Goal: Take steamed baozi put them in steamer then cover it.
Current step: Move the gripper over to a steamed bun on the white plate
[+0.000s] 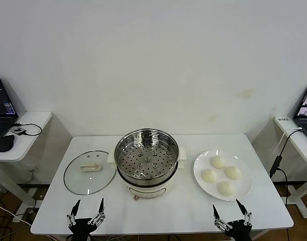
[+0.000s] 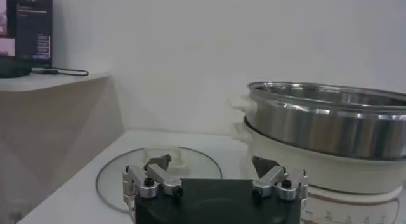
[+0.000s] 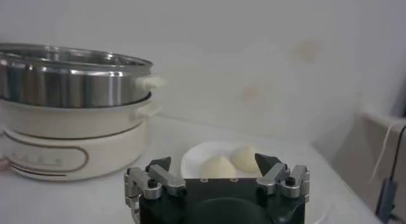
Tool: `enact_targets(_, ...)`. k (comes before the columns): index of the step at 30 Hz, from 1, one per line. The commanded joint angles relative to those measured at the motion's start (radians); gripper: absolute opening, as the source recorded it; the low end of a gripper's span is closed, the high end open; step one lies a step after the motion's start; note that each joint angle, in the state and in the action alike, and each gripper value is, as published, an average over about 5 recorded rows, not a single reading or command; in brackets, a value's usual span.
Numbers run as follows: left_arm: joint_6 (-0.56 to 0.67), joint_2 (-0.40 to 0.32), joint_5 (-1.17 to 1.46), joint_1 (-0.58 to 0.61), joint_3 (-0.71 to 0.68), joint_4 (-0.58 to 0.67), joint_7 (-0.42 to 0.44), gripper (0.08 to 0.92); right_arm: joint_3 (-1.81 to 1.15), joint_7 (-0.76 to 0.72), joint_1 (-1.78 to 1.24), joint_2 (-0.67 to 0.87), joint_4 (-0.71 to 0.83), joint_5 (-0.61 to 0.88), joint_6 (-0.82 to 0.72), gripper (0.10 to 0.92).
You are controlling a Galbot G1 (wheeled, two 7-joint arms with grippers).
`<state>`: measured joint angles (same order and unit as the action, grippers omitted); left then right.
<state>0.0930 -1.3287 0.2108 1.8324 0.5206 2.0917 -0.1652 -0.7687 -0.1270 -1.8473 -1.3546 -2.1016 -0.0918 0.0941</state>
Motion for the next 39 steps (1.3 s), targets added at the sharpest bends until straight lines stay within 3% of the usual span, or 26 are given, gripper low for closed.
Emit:
enact_targets(1, -0.071, 0.001, -0.053, -0.001, 0.000, 0.010, -0.015, 0.823, -0.021, 0.020, 0.015, 0.027, -0.008, -0.106, 0.009, 0.823)
enact_targets(11, -0.176, 0.019, -0.153, -0.007, 0.001, 0.062, -0.049, 0.823, -0.084, -0.059, 0.205, 0.277, 0.060, -0.386, -0.102, 0.823)
enact_targets(16, -0.185, 0.019, -0.186, -0.010, 0.002, 0.077, -0.042, 0.823, -0.080, -0.161, 0.321, 0.447, 0.144, -0.423, -0.160, 0.823)
enact_targets(24, -0.203, 0.009, -0.227, -0.011, 0.004, 0.102, -0.031, 0.823, -0.011, -0.399, 0.535, 0.714, 0.281, -0.370, -0.198, 0.823)
enact_targets(30, -0.208, 0.000, -0.247, -0.012, 0.002, 0.115, -0.028, 0.823, 0.180, -0.585, 0.740, 0.879, 0.413, -0.235, -0.198, 0.823)
enact_targets(39, -0.211, -0.012, -0.271, -0.003, 0.003, 0.134, -0.025, 0.823, 0.723, -0.770, 1.283, 0.901, 0.618, -0.101, -0.211, 0.823)
